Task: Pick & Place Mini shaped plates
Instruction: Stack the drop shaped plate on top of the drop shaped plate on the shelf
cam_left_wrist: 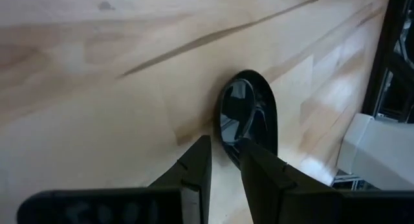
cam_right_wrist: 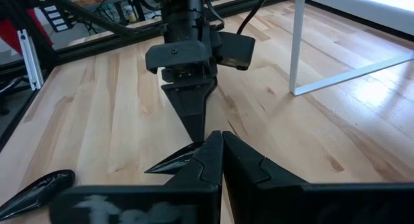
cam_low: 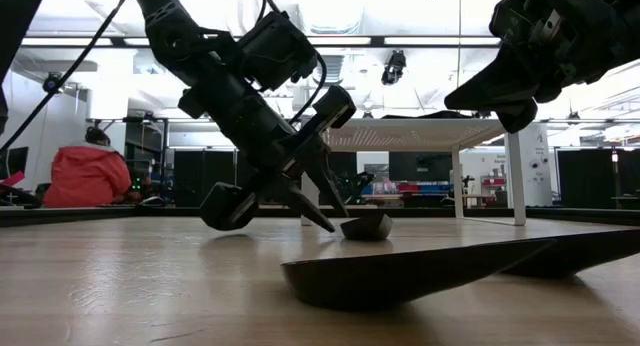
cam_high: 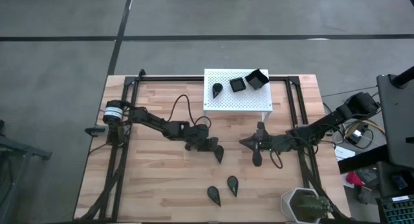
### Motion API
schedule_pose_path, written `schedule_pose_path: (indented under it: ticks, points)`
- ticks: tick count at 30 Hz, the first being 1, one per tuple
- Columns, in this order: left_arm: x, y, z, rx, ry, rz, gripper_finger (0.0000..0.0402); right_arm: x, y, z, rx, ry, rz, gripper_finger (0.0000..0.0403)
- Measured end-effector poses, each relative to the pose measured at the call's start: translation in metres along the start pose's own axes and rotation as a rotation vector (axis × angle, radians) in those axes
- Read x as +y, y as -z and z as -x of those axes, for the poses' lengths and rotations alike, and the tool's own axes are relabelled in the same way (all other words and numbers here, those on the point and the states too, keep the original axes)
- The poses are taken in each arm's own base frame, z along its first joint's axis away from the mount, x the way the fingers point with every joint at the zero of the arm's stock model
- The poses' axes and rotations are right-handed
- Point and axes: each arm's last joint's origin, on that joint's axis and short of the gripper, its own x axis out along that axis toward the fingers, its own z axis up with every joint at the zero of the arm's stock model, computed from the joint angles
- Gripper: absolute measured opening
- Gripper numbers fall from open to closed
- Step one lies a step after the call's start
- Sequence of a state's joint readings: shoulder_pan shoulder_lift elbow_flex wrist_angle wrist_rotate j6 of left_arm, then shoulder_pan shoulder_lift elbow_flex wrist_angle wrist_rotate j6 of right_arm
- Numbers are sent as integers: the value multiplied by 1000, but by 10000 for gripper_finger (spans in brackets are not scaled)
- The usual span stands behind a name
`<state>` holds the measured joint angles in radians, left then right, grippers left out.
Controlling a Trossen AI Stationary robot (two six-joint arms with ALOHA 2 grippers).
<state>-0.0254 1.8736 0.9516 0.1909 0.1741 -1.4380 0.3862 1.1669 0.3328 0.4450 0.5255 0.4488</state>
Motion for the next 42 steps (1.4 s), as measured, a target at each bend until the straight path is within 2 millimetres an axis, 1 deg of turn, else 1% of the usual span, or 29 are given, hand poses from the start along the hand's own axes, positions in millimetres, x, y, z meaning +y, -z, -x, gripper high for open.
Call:
schedule_pose_path:
  ticks: [5,9,20,25,30,32,36,42]
  points:
    - [-5,0,0,-17,12,-10,73,0,0,0,0,1,0,8]
    - [-1,2,-7,-10,-11,-12,73,0,0,0,0,1,0,8]
    - [-5,2,-16,23,-29,-21,69,-1,1,0,10,5,5,8]
    - [-4,3,-16,36,-41,-46,47,-1,2,0,18,8,8,8]
    - [-5,3,-17,35,-42,-74,7,-1,2,0,18,8,8,8]
    - [-5,3,-17,34,-42,-82,4,-1,2,0,18,8,7,8]
    - [-8,3,-13,46,-29,-106,1,-1,2,0,18,8,7,8]
    - [-27,5,5,90,65,-141,1,-1,2,0,18,8,7,8]
